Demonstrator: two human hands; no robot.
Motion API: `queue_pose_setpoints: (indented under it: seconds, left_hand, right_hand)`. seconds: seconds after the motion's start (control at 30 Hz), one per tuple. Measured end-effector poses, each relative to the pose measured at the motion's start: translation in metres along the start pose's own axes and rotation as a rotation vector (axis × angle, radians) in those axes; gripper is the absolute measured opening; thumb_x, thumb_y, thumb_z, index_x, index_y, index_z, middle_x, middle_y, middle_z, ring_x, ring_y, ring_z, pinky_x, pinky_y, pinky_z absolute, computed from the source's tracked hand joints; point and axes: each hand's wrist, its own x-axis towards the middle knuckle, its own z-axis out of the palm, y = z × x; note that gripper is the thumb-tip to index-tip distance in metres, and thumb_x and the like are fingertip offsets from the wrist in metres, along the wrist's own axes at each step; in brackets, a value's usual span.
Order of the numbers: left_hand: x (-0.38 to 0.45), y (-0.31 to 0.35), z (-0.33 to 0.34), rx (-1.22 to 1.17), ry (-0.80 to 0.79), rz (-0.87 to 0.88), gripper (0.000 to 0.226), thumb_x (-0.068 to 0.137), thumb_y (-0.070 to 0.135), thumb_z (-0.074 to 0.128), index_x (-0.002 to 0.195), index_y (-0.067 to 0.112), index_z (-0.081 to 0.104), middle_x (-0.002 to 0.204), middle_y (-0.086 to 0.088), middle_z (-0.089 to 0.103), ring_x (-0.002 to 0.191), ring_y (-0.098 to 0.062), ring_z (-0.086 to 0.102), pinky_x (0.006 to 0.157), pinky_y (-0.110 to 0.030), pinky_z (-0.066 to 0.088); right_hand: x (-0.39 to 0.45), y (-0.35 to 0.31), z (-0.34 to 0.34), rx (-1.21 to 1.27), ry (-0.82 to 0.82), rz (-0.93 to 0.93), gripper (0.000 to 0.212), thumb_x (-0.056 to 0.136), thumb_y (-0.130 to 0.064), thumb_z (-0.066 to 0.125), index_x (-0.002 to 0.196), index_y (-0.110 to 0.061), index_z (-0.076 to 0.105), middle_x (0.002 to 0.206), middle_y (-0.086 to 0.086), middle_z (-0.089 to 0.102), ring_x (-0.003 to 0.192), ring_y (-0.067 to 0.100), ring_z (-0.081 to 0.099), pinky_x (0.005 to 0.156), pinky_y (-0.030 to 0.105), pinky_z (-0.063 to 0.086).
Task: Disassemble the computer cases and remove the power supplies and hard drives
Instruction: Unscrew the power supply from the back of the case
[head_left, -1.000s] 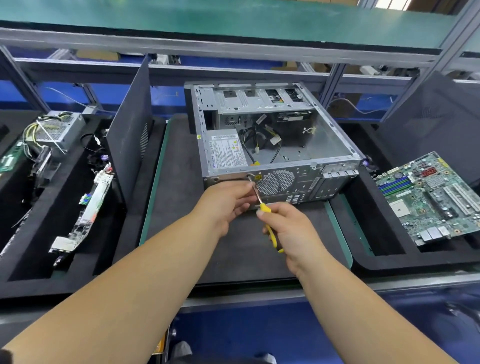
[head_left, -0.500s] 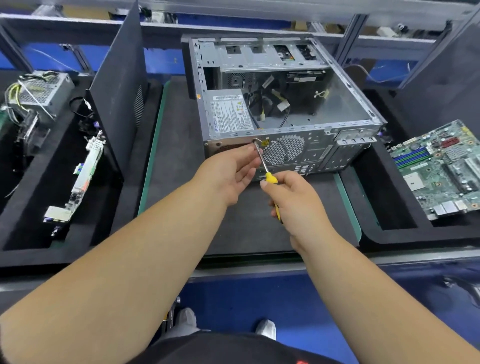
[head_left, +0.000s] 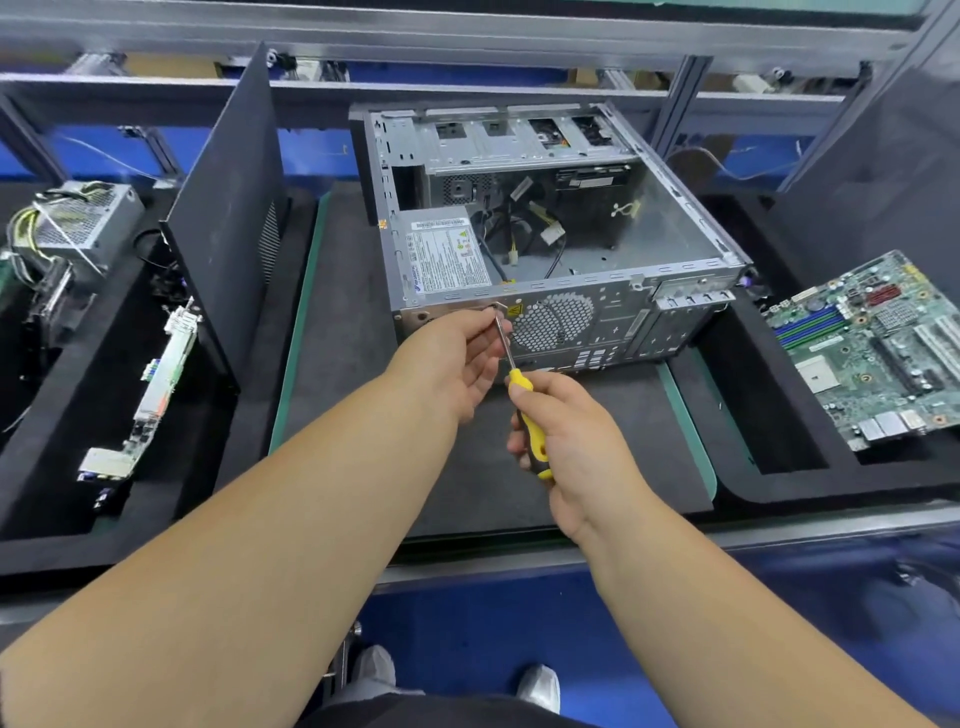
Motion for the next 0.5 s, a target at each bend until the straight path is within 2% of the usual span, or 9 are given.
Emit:
queue_pose_setpoints:
  seconds: [0.27, 0.4, 0.5]
  left_hand:
    - [-0.001, -0.001, 0.002, -0.002, 0.020, 0.020, 0.015, 0.094, 0.016, 0.062, 0.081, 0.017, 0.070, 0.064, 0.008, 0.071, 0.050, 0.001, 0.062, 0.047, -0.010, 0.045]
    - [-0.001, -0.002, 0.003, 0.010, 0.036, 0.032, 0.016, 0.094, 0.016, 0.061, 0.081, 0.017, 0.070, 0.064, 0.008, 0.071, 0.055, 0.001, 0.062, 0.050, -0.011, 0.045]
    - [-0.002, -0.002, 0.002, 0.014, 0.035, 0.038, 0.014, 0.094, 0.016, 0.061, 0.083, 0.016, 0.071, 0.066, 0.008, 0.072, 0.058, 0.000, 0.063, 0.052, -0.012, 0.046]
  right_hand:
    - [-0.001, -0.006, 0.001, 0.065, 0.010, 0.024, 0.003, 0.095, -0.017, 0.062, 0.095, -0.015, 0.064, 0.060, -0.007, 0.054, 0.046, 0.009, 0.044, 0.043, 0.020, 0.034]
    - [0.000, -0.014, 0.003, 0.270, -0.007, 0.195, 0.021, 0.097, -0.016, 0.050, 0.097, -0.005, 0.067, 0.061, 0.003, 0.055, 0.047, 0.012, 0.040, 0.044, 0.021, 0.033]
    - [0.001, -0.016, 0.004, 0.226, -0.014, 0.185, 0.021, 0.097, -0.013, 0.049, 0.099, -0.004, 0.068, 0.062, 0.004, 0.057, 0.048, 0.011, 0.042, 0.047, 0.021, 0.034]
